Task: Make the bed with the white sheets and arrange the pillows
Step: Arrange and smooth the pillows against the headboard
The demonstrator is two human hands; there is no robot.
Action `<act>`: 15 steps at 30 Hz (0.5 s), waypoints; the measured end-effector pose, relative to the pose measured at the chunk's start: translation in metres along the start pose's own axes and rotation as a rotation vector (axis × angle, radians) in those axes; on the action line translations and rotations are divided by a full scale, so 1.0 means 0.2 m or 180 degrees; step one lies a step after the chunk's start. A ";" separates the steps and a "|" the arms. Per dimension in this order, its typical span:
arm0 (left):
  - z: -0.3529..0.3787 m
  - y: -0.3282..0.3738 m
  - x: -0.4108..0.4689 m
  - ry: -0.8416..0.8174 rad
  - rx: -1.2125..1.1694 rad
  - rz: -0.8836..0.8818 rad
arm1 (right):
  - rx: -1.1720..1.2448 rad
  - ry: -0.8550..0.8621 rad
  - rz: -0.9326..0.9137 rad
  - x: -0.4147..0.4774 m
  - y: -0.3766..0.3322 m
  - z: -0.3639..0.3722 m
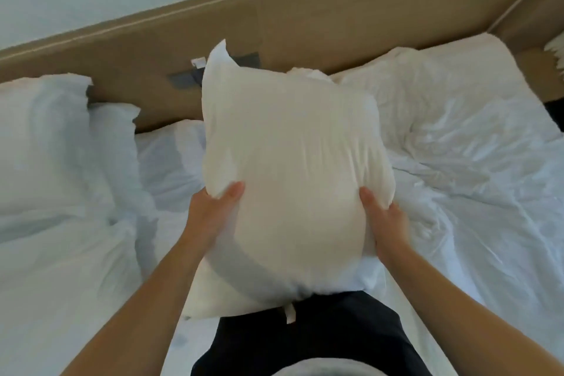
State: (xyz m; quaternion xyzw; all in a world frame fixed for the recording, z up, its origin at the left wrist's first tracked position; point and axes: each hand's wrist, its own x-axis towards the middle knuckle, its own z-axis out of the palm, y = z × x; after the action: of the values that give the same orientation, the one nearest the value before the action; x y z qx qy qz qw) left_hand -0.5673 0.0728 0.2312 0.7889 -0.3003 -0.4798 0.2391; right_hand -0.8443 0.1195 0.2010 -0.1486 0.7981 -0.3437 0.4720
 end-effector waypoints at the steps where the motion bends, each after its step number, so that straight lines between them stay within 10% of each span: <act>1: -0.09 -0.04 -0.08 0.0167 -0.0101 0.0015 | -0.0122 -0.0132 -0.0107 -0.06 -0.03 0.03; 15: -1.04 -1.14 -1.14 0.2812 -0.1980 -0.0151 | -0.1008 -0.2447 -0.1818 -1.29 -0.04 0.89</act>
State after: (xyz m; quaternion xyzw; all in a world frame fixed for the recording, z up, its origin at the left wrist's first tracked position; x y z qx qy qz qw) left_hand -0.4069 0.4124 0.3086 0.8141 0.0030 -0.1739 0.5540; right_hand -0.5602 0.1854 0.3186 -0.5467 0.5364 -0.2543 0.5906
